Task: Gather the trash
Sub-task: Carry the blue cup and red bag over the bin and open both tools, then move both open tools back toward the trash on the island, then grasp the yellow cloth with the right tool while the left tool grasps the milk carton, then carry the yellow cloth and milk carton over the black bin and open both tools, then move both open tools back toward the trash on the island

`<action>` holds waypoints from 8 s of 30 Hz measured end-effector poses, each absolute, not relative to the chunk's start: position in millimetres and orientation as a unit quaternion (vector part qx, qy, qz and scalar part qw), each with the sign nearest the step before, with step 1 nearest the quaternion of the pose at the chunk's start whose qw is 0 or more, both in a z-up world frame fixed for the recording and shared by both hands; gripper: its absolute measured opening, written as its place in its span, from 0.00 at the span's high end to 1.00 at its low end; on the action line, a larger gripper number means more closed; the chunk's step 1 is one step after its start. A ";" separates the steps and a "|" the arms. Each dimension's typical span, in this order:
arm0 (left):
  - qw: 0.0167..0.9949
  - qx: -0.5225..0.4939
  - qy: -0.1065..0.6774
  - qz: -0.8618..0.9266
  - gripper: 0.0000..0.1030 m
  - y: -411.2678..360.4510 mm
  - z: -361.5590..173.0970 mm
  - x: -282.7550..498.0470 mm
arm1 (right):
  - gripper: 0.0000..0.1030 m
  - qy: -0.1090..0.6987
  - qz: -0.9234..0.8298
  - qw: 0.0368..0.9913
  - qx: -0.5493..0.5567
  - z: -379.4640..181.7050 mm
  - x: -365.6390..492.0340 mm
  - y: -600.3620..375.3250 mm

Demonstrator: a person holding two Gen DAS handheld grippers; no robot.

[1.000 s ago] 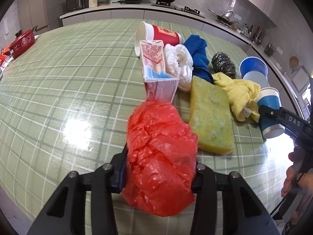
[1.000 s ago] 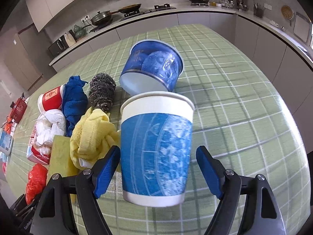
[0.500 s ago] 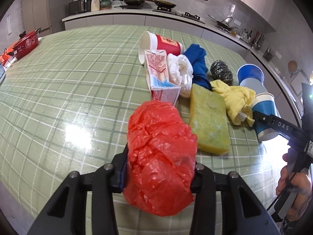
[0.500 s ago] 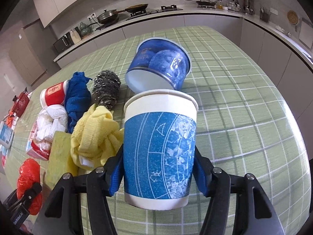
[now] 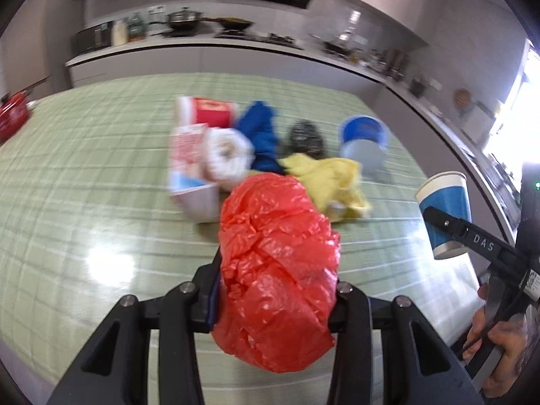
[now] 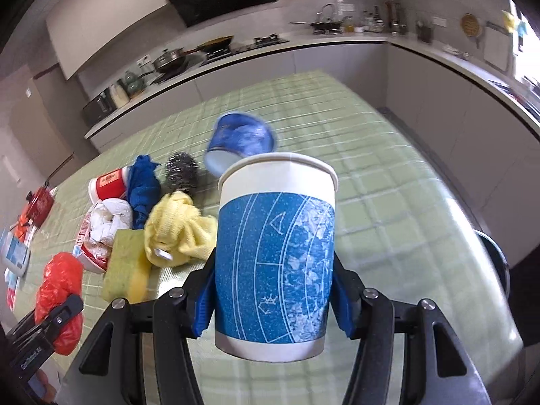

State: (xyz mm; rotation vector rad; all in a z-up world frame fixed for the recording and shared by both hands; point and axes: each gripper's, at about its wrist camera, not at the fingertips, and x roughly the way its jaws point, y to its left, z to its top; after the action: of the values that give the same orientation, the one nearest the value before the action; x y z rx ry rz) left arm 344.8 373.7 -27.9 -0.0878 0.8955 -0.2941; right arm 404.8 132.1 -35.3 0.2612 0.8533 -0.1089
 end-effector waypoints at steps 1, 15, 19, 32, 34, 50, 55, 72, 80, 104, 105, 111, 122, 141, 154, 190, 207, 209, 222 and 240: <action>0.888 -0.042 0.432 -0.154 0.59 365.1 -27.3 344.8 | 0.42 0.411 -0.063 0.900 0.127 -32.4 395.9 124.5; 0.867 -0.002 0.416 -0.273 0.59 148.6 -15.9 316.1 | 0.42 0.369 -0.167 0.897 0.176 -13.1 304.5 -80.9; 0.857 -0.003 0.429 -0.285 0.59 57.3 -27.9 310.1 | 0.42 0.384 -0.166 0.890 0.182 -29.2 291.4 -160.3; 0.814 0.038 0.513 -0.272 0.58 -112.4 -95.5 306.3 | 0.42 0.481 -0.112 0.847 0.195 -123.1 298.1 -283.0; 0.809 0.045 0.525 -0.260 0.57 -120.5 -107.1 309.1 | 0.42 0.492 -0.104 0.842 0.194 -136.1 301.6 -285.3; 0.827 0.031 0.515 -0.221 0.25 -113.5 -65.1 319.9 | 0.27 0.477 -0.111 0.849 0.197 -127.3 313.2 -294.5; 0.853 0.007 0.472 -0.223 0.25 -63.9 -20.7 314.6 | 0.27 0.433 -0.109 0.871 0.203 -73.6 314.3 -267.4; 0.899 -0.039 0.435 -0.042 0.20 254.9 -11.7 328.4 | 0.26 0.413 -0.011 0.896 0.162 -33.9 371.9 17.2; 0.901 -0.060 0.428 0.037 0.19 353.1 -22.1 353.1 | 0.26 0.429 0.043 0.893 0.126 -33.8 409.0 112.2; 0.889 -0.051 0.454 -0.018 0.53 409.9 -62.3 413.9 | 0.26 0.440 0.075 0.884 0.140 -75.0 503.0 210.2; 0.887 -0.053 0.458 -0.025 0.55 411.6 -63.0 414.4 | 0.26 0.440 0.073 0.884 0.141 -74.4 502.8 210.6; 0.888 -0.051 0.456 -0.038 0.56 423.3 -59.6 408.8 | 0.26 0.443 0.065 0.882 0.144 -76.0 504.1 221.1; 0.892 -0.056 0.445 -0.058 0.66 428.6 -61.8 403.6 | 0.50 0.451 0.095 0.870 0.174 -84.1 511.8 228.4; 0.874 -0.087 0.475 -0.050 0.53 448.1 -73.4 392.8 | 0.42 0.456 0.059 0.873 0.163 -86.8 487.4 212.7; 0.896 -0.084 0.432 -0.059 0.67 449.1 -49.4 377.9 | 0.56 0.433 0.055 0.884 0.166 -71.5 465.9 209.9; 0.874 -0.038 0.416 -0.247 0.67 60.2 -29.5 318.9 | 0.56 0.377 -0.112 0.894 0.215 -49.5 284.1 -190.0; 0.835 0.014 0.488 -0.253 0.67 -89.9 -93.2 299.0 | 0.43 0.490 -0.066 0.840 0.224 -159.7 297.0 -292.7; 0.829 0.020 0.499 -0.250 0.67 -96.9 -99.1 299.8 | 0.35 0.488 -0.068 0.840 0.227 -163.4 293.9 -299.9; 0.826 0.018 0.516 -0.228 0.33 -111.6 -87.4 298.7 | 0.33 0.432 -0.096 0.865 0.236 -119.2 283.9 -329.2; 0.890 -0.024 0.439 -0.119 0.30 99.3 0.3 299.2 | 0.27 0.389 -0.015 0.903 0.182 -19.3 329.8 -143.1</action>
State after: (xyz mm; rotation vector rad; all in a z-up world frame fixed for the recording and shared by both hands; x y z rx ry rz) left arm 299.2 99.3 0.3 -0.0505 0.9124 -0.2461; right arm 329.8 -143.1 -19.3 0.3760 0.8048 -0.0319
